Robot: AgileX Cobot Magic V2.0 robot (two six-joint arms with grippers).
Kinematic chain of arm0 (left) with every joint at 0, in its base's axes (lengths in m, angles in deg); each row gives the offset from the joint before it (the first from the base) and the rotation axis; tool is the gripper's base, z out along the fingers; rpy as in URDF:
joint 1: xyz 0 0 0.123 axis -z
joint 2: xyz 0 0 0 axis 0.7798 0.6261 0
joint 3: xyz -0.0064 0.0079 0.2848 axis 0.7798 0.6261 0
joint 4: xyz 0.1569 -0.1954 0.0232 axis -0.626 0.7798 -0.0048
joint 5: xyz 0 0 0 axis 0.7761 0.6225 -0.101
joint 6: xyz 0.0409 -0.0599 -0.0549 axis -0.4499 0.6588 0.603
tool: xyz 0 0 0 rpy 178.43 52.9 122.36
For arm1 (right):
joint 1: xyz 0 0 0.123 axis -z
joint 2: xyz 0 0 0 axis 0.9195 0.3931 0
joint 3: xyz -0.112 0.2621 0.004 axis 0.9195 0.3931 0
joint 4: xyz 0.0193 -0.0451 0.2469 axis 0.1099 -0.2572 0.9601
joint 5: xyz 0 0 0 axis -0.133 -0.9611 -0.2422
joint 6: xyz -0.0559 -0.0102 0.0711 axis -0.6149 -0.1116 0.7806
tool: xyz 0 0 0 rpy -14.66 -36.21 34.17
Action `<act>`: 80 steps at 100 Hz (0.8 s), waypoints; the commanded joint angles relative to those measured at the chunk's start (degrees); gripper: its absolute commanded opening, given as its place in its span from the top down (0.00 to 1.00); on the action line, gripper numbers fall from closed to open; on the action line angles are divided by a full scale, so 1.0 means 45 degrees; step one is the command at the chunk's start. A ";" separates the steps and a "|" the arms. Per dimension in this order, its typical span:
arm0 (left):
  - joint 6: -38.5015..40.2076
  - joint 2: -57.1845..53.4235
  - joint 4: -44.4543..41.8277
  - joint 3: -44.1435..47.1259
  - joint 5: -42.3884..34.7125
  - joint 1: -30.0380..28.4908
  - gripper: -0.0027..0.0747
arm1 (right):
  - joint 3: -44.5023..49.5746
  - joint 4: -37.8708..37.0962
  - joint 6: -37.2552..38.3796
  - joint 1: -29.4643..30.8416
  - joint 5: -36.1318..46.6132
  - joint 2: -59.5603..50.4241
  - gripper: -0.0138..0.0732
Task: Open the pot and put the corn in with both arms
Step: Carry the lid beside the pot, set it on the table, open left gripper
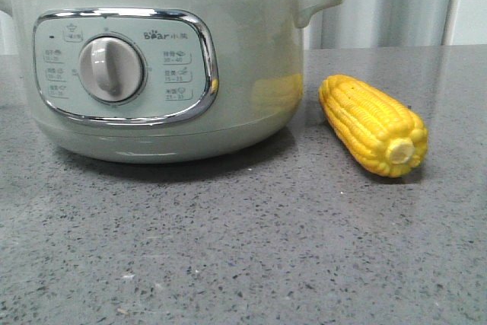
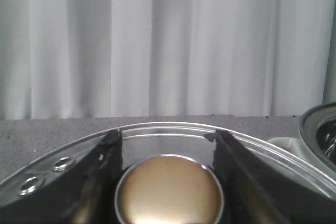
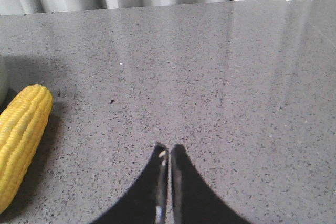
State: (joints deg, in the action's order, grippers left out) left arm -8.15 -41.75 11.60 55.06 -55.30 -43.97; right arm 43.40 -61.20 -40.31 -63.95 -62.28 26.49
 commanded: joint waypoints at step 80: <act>0.0091 0.5153 -0.0502 -0.0165 -0.4236 0.0435 0.99 | -0.0402 -0.0017 -0.0026 -0.0004 0.1033 0.0198 0.93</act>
State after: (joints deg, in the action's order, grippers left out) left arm -8.15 -18.30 10.49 56.48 -65.91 -42.68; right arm 43.40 -61.20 -40.31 -63.95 -62.28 26.49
